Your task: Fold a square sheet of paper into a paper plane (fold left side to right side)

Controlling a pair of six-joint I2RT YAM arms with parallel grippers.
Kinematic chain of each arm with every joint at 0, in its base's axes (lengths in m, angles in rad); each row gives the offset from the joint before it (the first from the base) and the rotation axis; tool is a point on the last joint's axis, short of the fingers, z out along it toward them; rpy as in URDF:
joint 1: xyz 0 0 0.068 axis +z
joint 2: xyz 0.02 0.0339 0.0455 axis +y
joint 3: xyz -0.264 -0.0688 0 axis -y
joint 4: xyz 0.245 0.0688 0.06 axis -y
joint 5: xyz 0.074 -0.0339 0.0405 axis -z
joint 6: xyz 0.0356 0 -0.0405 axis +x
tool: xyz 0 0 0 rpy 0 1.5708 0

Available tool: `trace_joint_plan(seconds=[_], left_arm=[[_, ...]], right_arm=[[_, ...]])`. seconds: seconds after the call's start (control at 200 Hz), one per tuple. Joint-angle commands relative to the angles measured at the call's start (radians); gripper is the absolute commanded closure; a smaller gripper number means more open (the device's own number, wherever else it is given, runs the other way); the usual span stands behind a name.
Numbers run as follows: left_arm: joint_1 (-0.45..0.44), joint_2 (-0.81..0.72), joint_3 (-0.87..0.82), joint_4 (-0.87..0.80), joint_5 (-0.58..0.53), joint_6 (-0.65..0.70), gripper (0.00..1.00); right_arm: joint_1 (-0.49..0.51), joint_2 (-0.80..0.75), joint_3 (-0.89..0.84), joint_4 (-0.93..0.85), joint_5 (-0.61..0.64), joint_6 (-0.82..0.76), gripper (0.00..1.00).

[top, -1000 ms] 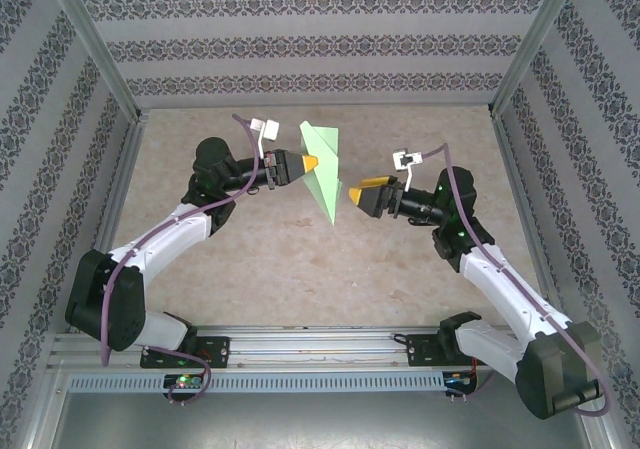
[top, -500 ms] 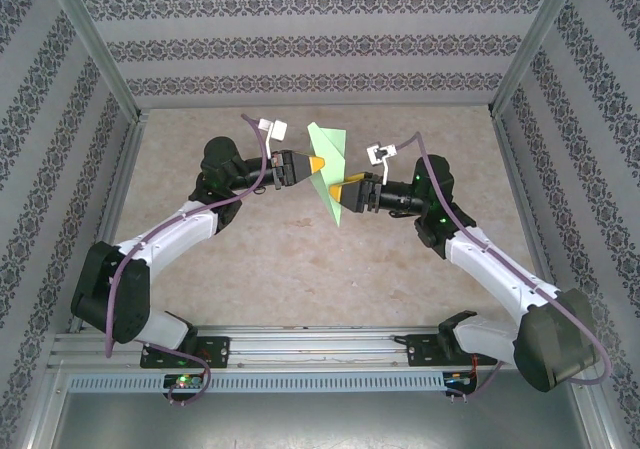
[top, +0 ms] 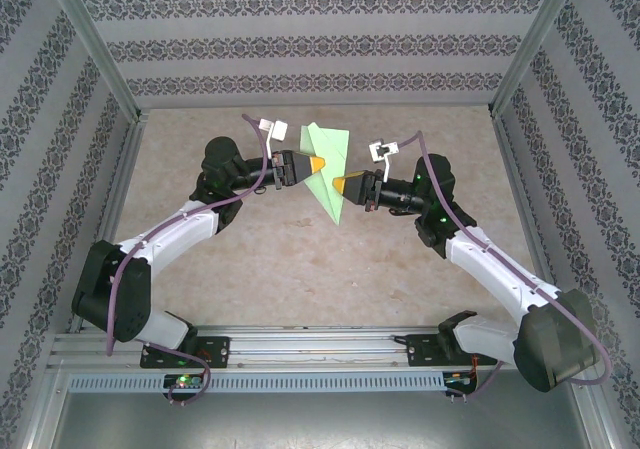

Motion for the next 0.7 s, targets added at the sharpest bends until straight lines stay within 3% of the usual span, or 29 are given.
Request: trace_joint_plan(seconds=[0.0, 0.175, 0.335, 0.44, 0.53, 0.695], left_arm=[[-0.013, -0.016, 0.01, -0.027, -0.023, 0.076, 0.84], [-0.008, -0.097, 0.001, -0.261, -0.142, 0.261, 0.68], [0.005, -0.251, -0.04, -0.485, -0.359, 0.449, 0.59], [0.005, -0.349, -0.061, -0.604, -0.501, 0.546, 0.56], [0.007, -0.416, -0.077, -0.676, -0.606, 0.596, 0.54], [0.007, -0.531, -0.135, -0.721, -0.789, 0.631, 0.51]], right_arm=[[-0.005, -0.023, 0.015, 0.001, 0.022, -0.024, 0.9], [-0.012, -0.054, 0.004, -0.084, 0.066, -0.076, 0.98], [0.01, -0.083, 0.033, -0.309, 0.203, -0.203, 0.99], [0.082, -0.076, 0.108, -0.552, 0.423, -0.345, 0.99], [0.176, -0.038, 0.178, -0.715, 0.693, -0.432, 1.0], [0.323, 0.118, 0.331, -0.936, 1.136, -0.474, 0.99]])
